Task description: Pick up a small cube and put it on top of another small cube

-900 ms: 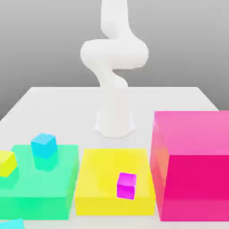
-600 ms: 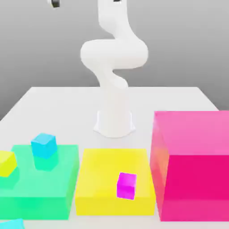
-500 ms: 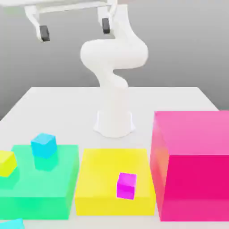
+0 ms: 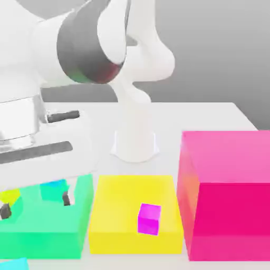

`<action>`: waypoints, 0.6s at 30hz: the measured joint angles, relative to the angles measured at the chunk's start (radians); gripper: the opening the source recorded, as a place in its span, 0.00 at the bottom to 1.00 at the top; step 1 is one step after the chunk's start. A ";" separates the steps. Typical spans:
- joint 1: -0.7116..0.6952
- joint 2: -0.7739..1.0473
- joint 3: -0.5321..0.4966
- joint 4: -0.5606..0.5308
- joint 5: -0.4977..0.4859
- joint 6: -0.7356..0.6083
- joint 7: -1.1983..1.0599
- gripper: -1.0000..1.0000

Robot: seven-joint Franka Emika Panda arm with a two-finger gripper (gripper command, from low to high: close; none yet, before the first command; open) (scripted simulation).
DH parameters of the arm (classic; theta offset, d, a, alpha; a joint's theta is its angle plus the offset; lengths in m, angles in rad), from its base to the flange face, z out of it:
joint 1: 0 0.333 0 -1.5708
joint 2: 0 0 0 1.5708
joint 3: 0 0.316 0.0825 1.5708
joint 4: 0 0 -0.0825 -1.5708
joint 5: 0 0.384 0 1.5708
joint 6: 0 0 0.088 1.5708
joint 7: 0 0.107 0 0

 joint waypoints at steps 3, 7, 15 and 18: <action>-0.026 0.088 -0.005 0.015 -0.010 0.026 -0.049 0.50; -0.052 0.196 -0.022 0.034 -0.042 0.067 -0.102 0.50; -0.115 0.384 0.029 0.077 -0.010 0.189 -0.172 0.00; -0.115 0.384 0.029 0.077 -0.008 0.186 -0.173 0.00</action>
